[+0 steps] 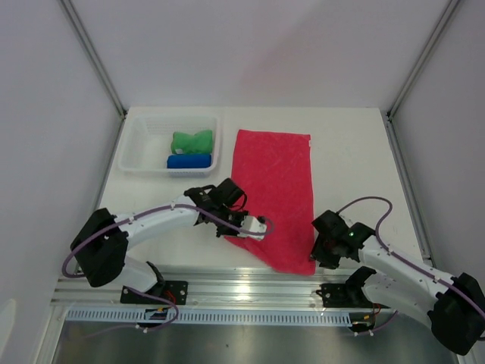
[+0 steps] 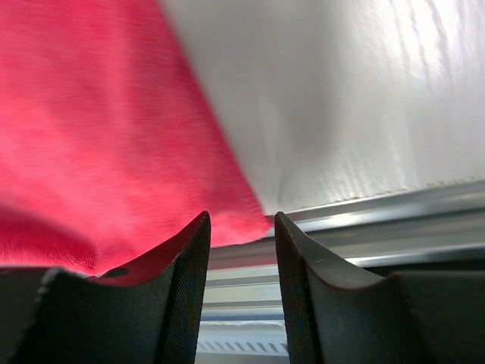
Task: Roll the towels
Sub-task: Fold the towel
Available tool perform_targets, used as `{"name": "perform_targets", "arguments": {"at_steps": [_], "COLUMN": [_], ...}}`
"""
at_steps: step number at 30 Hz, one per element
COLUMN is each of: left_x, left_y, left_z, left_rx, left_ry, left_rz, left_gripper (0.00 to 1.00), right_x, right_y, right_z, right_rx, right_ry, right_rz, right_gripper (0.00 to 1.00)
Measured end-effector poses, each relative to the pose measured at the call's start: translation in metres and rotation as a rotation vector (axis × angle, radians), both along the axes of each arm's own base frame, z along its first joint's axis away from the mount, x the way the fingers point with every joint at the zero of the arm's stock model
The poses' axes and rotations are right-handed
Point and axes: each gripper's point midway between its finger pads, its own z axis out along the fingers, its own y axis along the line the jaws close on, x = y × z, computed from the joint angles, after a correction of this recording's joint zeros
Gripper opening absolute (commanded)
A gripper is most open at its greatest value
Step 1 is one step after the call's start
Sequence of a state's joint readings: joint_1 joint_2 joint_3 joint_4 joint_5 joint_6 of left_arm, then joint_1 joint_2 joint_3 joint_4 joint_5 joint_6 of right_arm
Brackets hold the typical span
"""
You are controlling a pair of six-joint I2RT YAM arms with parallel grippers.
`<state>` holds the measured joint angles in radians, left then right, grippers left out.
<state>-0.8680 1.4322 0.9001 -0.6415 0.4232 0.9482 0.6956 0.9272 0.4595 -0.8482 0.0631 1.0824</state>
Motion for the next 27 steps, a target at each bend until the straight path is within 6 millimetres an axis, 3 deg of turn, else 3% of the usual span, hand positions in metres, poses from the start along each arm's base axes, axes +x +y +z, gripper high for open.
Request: {"name": "perform_targets", "arguments": {"at_steps": [3,7,12,15,18,21,24,27], "left_x": [0.017,0.022,0.024,0.030,0.042,0.054,0.059,0.063], "left_y": [-0.005,-0.002,0.004,0.004,0.003,0.003,0.005,0.004], "left_z": [0.012,0.012,0.000,-0.002,-0.002,-0.004,-0.007,-0.009], "left_rx": [-0.029,-0.012,0.037,0.048,0.046,0.037,0.035,0.032], "left_ry": [0.013,0.081,0.215,0.291,0.345,0.380,0.415,0.450], "left_rz": [0.050,0.094,0.178,0.248,0.328,0.412,0.488,0.545], "left_gripper": [0.01,0.01,0.01,0.01,0.01,0.01,0.01,0.01], "right_x": [0.013,0.039,0.091,0.104,0.095,0.077,0.054,0.037], "right_y": [0.007,0.020,0.051,0.066,0.067,0.060,0.048,0.047], "right_z": [0.014,0.047,0.121,0.150,0.144,0.120,0.093,0.086], "right_rx": [0.037,0.067,0.070,0.034,-0.017,-0.040,-0.035,-0.006], "right_ry": [-0.079,-0.223,-0.559,-0.738,-0.776,-0.747,-0.651,-0.624], "right_rz": [0.026,0.137,0.499,0.815,1.109,1.369,1.562,1.698], "right_gripper": [0.43,0.46,0.54,0.55,0.56,0.52,0.52,0.51]}}
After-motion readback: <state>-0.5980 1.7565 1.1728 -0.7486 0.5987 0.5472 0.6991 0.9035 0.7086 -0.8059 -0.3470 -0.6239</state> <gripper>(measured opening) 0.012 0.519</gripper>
